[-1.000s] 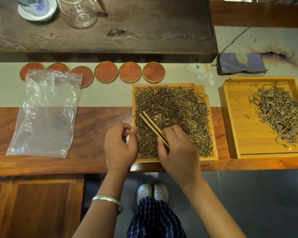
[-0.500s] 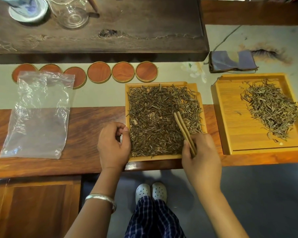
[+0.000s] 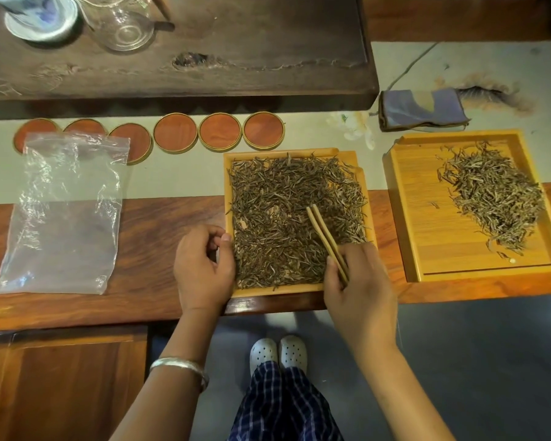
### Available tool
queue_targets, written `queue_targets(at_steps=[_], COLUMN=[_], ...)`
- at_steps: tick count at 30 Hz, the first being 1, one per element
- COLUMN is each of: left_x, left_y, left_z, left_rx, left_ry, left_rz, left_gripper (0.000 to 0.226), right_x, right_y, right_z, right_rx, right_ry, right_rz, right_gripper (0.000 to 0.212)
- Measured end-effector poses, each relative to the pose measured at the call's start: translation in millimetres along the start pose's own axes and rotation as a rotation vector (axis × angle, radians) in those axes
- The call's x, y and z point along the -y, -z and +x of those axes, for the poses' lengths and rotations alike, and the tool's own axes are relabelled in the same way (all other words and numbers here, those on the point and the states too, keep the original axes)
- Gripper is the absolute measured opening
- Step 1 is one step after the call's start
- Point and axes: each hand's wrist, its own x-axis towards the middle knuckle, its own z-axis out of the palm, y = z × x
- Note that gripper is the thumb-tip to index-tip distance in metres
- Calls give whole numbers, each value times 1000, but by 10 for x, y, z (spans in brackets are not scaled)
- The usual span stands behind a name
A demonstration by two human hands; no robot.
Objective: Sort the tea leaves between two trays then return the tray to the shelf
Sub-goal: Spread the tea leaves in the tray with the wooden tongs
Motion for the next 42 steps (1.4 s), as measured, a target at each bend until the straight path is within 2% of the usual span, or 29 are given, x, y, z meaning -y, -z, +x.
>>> queue_targets(at_steps=[4, 8, 19, 25, 30, 42], left_x=[14, 11, 13, -18, -25, -47], left_y=[3, -4, 3, 16, 22, 25], left_z=[-2, -1, -5, -4, -5, 2], left_rx=[1, -2, -11, -19, -15, -10], left_ry=[-6, -7, -25, -32, -30, -10], left_rz=[5, 0, -21, -33, -43, -30], left_gripper=[7, 6, 6, 8, 15, 7], right_x=[231, 440, 483, 546, 570, 339], right_y=[-128, -296, -338, -353, -409, -217], right_z=[10, -30, -13, 184, 304, 202], right_rx=[52, 106, 128, 50, 108, 25], right_ry=[121, 227, 193, 175, 173, 114], right_rz=[34, -42, -48, -13, -39, 5], right_gripper=[2, 3, 7, 8, 12, 2])
